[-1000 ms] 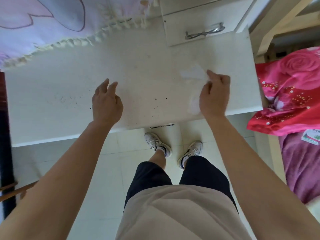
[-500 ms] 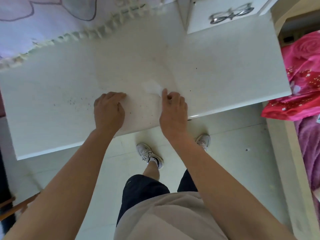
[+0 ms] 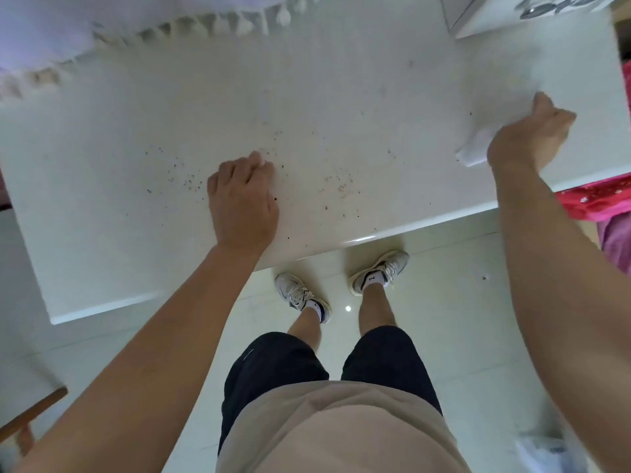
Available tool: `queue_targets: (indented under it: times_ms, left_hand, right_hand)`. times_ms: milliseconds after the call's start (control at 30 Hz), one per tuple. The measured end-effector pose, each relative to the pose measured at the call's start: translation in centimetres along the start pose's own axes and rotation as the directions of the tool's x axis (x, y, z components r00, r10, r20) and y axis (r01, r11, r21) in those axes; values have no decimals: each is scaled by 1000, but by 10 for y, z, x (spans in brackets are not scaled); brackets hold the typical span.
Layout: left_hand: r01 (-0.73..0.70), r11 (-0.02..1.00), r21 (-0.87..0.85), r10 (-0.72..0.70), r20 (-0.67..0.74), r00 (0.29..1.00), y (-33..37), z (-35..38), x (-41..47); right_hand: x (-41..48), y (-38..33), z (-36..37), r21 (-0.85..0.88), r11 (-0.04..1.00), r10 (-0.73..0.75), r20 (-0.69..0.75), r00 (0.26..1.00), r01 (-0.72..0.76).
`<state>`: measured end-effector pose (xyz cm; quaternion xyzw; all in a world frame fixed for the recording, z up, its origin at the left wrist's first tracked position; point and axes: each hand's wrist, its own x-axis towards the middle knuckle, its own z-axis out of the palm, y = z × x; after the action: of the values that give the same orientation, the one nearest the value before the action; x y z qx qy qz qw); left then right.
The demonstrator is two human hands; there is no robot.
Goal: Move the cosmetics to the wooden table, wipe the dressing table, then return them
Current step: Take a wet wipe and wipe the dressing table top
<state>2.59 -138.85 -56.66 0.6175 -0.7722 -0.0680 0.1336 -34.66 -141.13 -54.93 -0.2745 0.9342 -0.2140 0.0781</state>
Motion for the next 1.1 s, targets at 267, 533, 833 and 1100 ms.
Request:
queue_targets:
  times_ms: [267, 533, 833, 1100]
  left_hand:
    - [-88, 995, -46, 84, -88, 993, -18, 9, -7]
    - [-102, 991, -88, 93, -95, 991, -19, 13, -7]
    - [-40, 997, -67, 40, 4, 999, -11, 2, -5]
    - [7, 988, -157, -2, 30, 1000, -10, -14, -7]
  right_hand:
    - [-136, -74, 44, 51, 805, -565, 367, 739, 591]
    - [-80, -78, 4, 289, 806, -523, -59, 850, 516]
    - [-82, -79, 41, -150, 938, -273, 245, 930, 314]
    - [-123, -142, 48, 309, 679, -733, 248, 633, 666]
